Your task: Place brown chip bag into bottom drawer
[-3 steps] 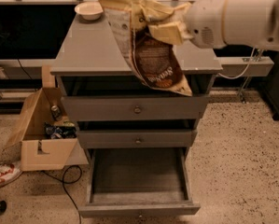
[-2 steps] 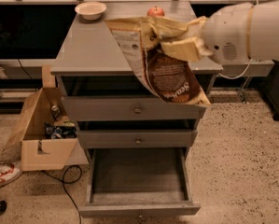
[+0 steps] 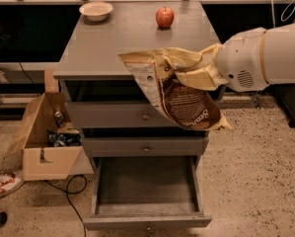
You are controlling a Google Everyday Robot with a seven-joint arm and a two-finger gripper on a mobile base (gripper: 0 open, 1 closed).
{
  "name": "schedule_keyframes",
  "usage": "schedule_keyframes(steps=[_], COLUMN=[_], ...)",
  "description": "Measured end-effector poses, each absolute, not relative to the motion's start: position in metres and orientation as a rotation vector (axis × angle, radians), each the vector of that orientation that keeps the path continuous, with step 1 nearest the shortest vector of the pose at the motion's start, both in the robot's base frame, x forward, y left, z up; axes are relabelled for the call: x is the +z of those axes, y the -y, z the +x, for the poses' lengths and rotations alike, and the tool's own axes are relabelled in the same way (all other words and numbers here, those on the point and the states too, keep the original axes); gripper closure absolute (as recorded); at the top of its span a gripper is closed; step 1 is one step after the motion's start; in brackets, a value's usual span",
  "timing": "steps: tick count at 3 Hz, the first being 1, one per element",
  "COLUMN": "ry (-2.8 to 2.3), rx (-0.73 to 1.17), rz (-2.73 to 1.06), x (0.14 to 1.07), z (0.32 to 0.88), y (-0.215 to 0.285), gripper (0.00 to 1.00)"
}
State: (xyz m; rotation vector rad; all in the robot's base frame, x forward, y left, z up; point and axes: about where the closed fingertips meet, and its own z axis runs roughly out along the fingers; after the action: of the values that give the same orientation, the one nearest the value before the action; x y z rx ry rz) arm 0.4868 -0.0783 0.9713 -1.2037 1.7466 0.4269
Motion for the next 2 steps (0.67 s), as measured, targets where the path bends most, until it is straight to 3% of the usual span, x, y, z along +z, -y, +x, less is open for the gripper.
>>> schedule_keyframes(steps=[2], ry=[-1.906], rx=[0.296], rz=[-1.238], x=[0.876], z=[0.517], y=[0.093], gripper=[1.00])
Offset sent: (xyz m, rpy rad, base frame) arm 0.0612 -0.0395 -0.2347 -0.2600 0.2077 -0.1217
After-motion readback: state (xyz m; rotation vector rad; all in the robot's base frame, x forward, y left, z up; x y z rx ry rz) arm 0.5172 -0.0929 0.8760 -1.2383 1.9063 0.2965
